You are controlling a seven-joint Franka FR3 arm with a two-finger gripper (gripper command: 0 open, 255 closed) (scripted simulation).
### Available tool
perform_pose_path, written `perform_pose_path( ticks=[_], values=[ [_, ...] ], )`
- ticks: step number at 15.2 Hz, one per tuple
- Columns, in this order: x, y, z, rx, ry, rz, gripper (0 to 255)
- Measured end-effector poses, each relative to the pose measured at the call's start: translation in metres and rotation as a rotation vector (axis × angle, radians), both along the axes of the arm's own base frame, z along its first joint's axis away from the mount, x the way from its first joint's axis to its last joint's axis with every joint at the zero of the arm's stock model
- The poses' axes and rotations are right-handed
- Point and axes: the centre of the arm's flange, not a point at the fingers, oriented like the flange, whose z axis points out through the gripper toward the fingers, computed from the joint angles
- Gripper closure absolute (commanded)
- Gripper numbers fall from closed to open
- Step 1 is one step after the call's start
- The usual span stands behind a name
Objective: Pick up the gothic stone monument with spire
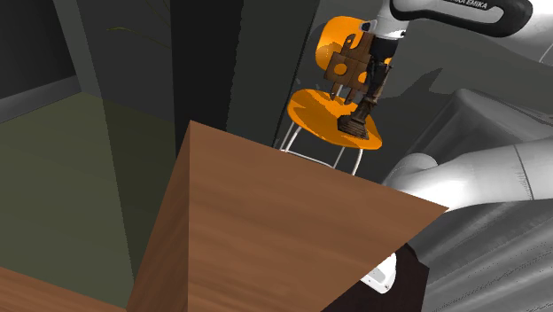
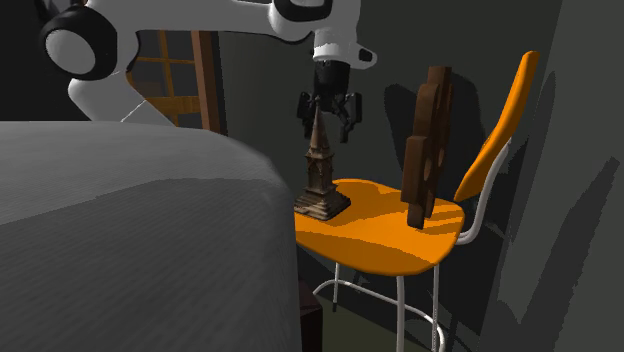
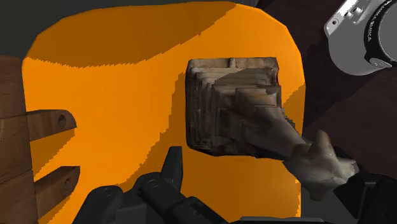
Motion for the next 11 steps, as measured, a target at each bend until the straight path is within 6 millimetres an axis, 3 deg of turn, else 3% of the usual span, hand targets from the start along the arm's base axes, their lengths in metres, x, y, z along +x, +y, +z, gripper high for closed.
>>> perform_pose_path(
  ticks=[5,6,11],
  values=[
    [0.0,-0.001,-0.026,-0.001,0.001,0.003,0],
    [0.0,-0.001,-0.028,-0.001,0.0,0.003,255],
    [0.0,0.0,-0.028,-0.001,-0.001,0.004,255]
  ],
)
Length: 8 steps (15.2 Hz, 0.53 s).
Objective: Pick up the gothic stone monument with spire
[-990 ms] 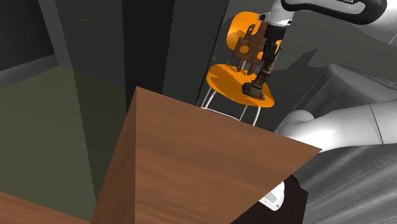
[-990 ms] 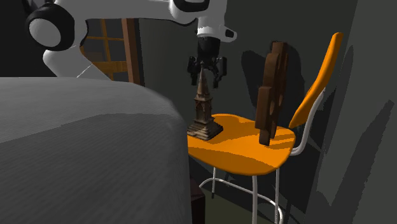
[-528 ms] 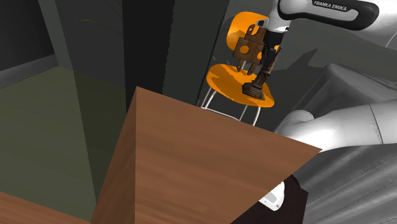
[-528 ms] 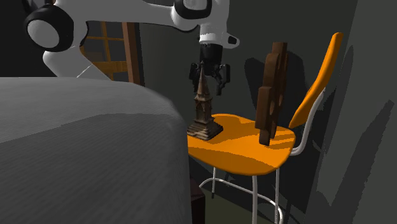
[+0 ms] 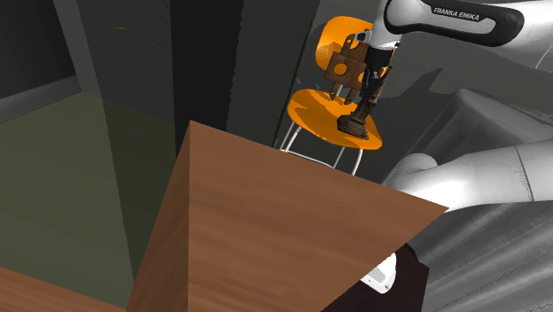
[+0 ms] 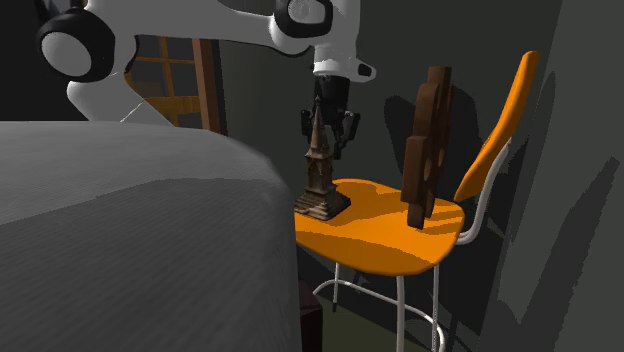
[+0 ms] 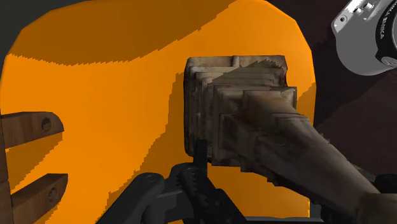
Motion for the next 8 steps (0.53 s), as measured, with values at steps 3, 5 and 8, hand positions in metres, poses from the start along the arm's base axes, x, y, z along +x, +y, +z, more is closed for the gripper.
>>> perform_pose_path(
  ticks=[3,5,8],
  values=[
    [0.0,0.0,0.0,0.0,0.0,0.0,255],
    [0.0,0.0,0.0,0.0,0.0,0.0,255],
    [-0.001,-0.001,0.01,0.0,0.002,0.0,255]
  ],
)
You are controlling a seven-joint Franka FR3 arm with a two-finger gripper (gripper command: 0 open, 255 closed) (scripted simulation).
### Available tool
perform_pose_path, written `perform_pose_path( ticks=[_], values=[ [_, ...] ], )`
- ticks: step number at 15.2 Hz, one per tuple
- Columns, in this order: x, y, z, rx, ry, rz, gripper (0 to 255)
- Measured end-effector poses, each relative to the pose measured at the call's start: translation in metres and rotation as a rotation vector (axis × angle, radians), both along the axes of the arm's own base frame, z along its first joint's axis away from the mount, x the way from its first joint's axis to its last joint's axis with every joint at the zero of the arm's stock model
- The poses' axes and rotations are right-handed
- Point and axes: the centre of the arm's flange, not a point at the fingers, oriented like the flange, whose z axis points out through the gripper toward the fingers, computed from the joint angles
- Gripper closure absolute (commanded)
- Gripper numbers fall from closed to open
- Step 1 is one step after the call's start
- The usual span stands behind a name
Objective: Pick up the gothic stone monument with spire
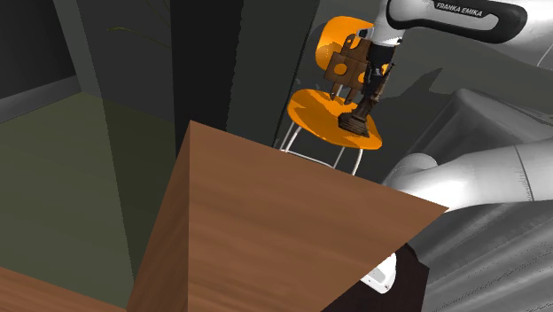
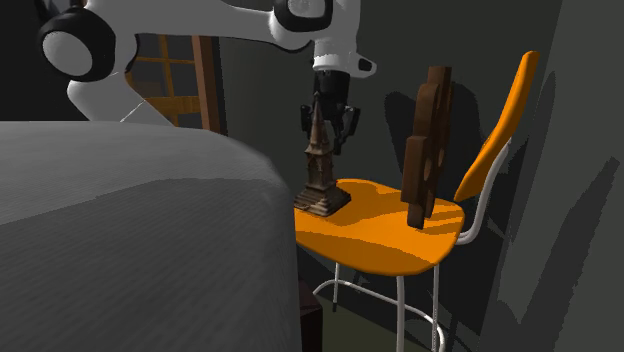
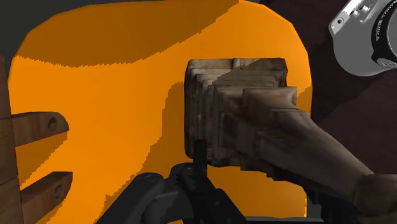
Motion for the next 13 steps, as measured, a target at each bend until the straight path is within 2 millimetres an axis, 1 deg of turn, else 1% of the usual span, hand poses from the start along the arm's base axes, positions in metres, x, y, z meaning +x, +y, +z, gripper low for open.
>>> perform_pose_path(
  ticks=[12,13],
  values=[
    [0.0,0.0,0.062,0.0,0.0,0.0,255],
    [0.0,0.0,0.065,0.0,0.0,0.0,255]
  ],
)
